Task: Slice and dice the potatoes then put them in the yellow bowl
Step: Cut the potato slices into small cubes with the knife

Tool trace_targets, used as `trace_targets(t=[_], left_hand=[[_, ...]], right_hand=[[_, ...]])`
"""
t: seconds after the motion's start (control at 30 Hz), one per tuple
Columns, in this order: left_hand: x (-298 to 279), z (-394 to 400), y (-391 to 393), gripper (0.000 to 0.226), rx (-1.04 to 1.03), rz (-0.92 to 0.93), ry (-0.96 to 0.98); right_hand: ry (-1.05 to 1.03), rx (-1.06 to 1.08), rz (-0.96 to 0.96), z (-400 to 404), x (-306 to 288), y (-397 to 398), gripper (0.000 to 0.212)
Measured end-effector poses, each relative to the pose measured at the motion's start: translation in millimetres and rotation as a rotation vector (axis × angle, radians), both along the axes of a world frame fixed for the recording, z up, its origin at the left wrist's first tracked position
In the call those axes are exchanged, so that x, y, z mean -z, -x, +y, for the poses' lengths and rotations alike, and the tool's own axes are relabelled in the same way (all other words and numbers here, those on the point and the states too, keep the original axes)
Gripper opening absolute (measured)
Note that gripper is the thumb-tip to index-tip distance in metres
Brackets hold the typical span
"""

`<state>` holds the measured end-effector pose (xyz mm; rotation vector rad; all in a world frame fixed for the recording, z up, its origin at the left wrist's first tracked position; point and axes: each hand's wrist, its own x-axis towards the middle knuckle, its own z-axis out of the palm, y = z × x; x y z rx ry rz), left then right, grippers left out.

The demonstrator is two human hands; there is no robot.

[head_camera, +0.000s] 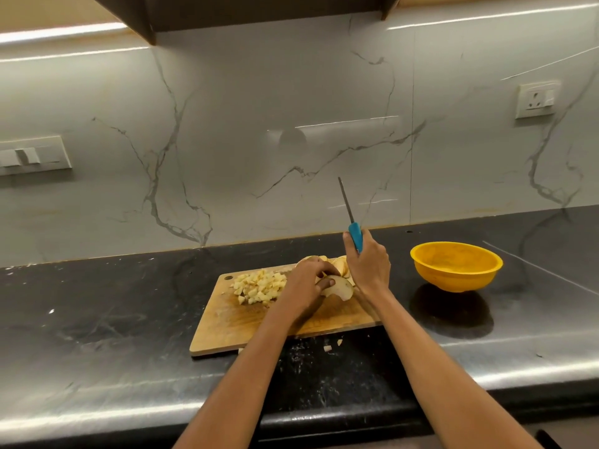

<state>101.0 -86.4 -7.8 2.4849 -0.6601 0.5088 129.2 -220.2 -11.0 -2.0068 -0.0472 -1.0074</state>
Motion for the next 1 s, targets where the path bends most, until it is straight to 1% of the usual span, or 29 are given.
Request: trace_targets(t=[0.1,0.2,0.23,0.3,0.33,0.37,0.4,0.47,0.53,0.6,0.7,0.77,0.87,1.0], left_hand=[[0.5,2.7,4.3,0.021,0.020,0.000,0.071],[0.7,8.9,11.3,0.022,-0.006,0.009,0.228],[2.3,11.4,14.1,0.026,-0.042,0.034,0.292],[6.7,15.8,23.0,0.037,-0.120,0.157,0.421],[10.4,17.0,27.5,0.040,-0.163,0.206,0.450],[13.1,18.3,33.4,0.040,-0.220,0.219,0.444],[15.0,19.6,40.3,0.033,-0.287,0.201,0.398],[17.3,23.3,57.0,0.016,-0.427,0.121,0.221],[18.2,27.3,71.6,0.025,-0.518,0.054,0.044],[18.2,33.9,78.4,0.034,-0.484,0.054,-0.018],[16.7,41.6,81.2,0.054,-0.322,0.168,-0.001],[20.3,42.3,79.1,0.052,-0.246,0.187,0.037],[29.1,43.8,74.0,0.044,-0.240,0.172,0.093],[33.3,43.3,73.2,0.044,-0.245,0.167,0.133]], right_hand=[[-0.010,-0.007,0.007,0.8,-0.8,2.7,0.040],[-0.045,-0.036,0.018,0.7,-3.4,8.6,0.037],[-0.066,-0.049,0.026,0.6,-3.8,11.3,0.036],[-0.109,-0.079,0.042,2.6,-3.9,19.2,0.033],[-0.123,-0.097,0.047,4.0,-3.0,23.5,0.031],[-0.126,-0.120,0.054,5.7,-2.4,28.8,0.028],[-0.119,-0.146,0.075,7.2,-1.2,34.1,0.026],[-0.104,-0.203,0.137,9.6,3.0,45.3,0.025],[-0.099,-0.246,0.219,8.6,10.2,53.8,0.027],[-0.076,-0.269,0.301,7.2,12.2,67.5,0.027],[0.007,-0.270,0.392,5.3,7.9,91.7,0.033],[0.123,-0.272,0.503,6.2,4.1,110.0,0.035],[0.312,-0.250,0.628,7.9,4.9,132.9,0.038],[0.402,-0.211,0.698,13.4,4.6,150.8,0.038]])
